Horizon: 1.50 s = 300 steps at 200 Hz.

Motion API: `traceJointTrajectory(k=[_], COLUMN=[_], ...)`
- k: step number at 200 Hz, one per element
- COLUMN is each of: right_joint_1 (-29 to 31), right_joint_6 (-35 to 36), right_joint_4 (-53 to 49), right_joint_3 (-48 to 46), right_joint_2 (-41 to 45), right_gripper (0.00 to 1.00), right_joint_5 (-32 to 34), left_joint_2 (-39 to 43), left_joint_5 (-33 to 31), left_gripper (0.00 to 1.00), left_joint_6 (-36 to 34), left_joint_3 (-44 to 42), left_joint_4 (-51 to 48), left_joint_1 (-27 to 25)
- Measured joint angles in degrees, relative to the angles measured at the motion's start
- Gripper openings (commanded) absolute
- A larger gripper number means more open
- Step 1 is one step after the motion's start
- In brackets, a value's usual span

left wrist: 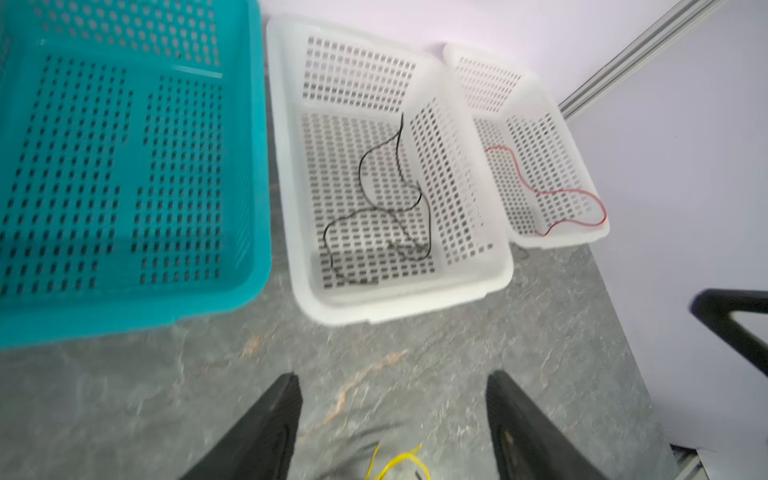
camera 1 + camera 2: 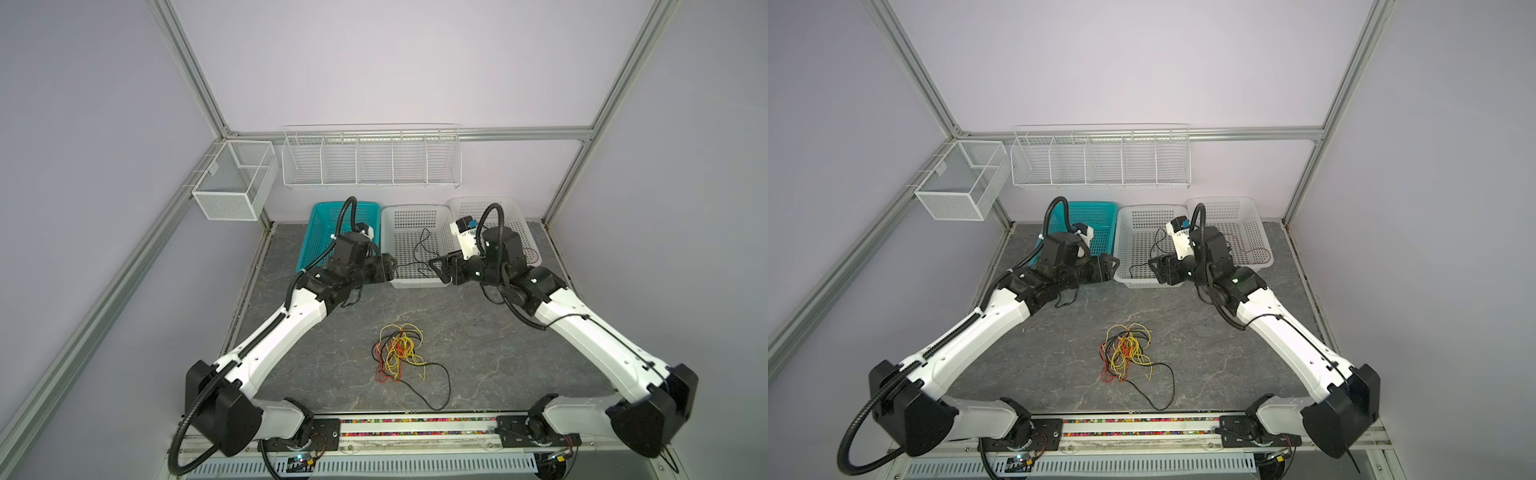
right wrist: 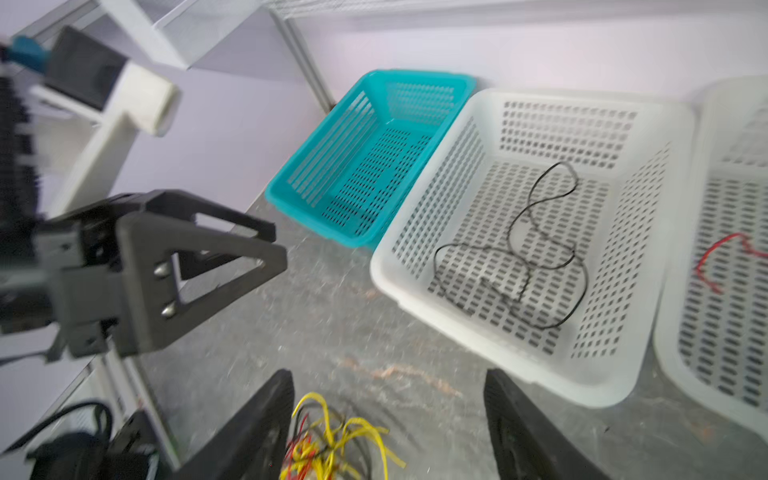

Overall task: Untangle the cables
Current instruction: 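Bring both grippers back to the tangled wire bundle and grasp it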

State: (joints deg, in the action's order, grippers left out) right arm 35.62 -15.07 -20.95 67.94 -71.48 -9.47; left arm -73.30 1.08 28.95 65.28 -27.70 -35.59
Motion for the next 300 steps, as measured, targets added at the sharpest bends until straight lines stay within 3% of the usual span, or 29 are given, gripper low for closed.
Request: traceJointTrajectory(k=[41, 89, 169, 233, 300], right_joint_1=[7.5, 12.7, 15.5, 18.0, 19.2], right_joint_6=[0.0, -0.1, -0.6, -3.5, -4.5], right_joint_4=[0.6, 5.7, 18.2, 26.4, 28.6], right_joint_3=[-15.1, -26.0, -31.5, -33.8, -33.8], right_joint_2=[7.6, 7.2, -2.4, -4.3, -8.9], right_gripper=[0.77, 0.76, 0.72, 0.7, 0.66], right_joint_5=[-5.6, -6.2, -4.1, -0.2, 2.6], left_joint_2=[11.8, 18.1, 12.1, 9.3, 7.3], left_joint_5=[-0.6, 0.5, -1.4, -2.1, -1.9], left_gripper=[0.7, 0.67, 0.52, 0.43, 0.31], left_joint_6=[5.4, 9.7, 8.9, 7.8, 6.9], left_joint_3=[-14.1, -22.5, -22.6, -22.7, -23.5], left_joint_4=[-0.4, -0.3, -3.0, -2.8, -1.9], left_joint_1=[-6.1, -13.2, -16.0, -16.0, -16.0])
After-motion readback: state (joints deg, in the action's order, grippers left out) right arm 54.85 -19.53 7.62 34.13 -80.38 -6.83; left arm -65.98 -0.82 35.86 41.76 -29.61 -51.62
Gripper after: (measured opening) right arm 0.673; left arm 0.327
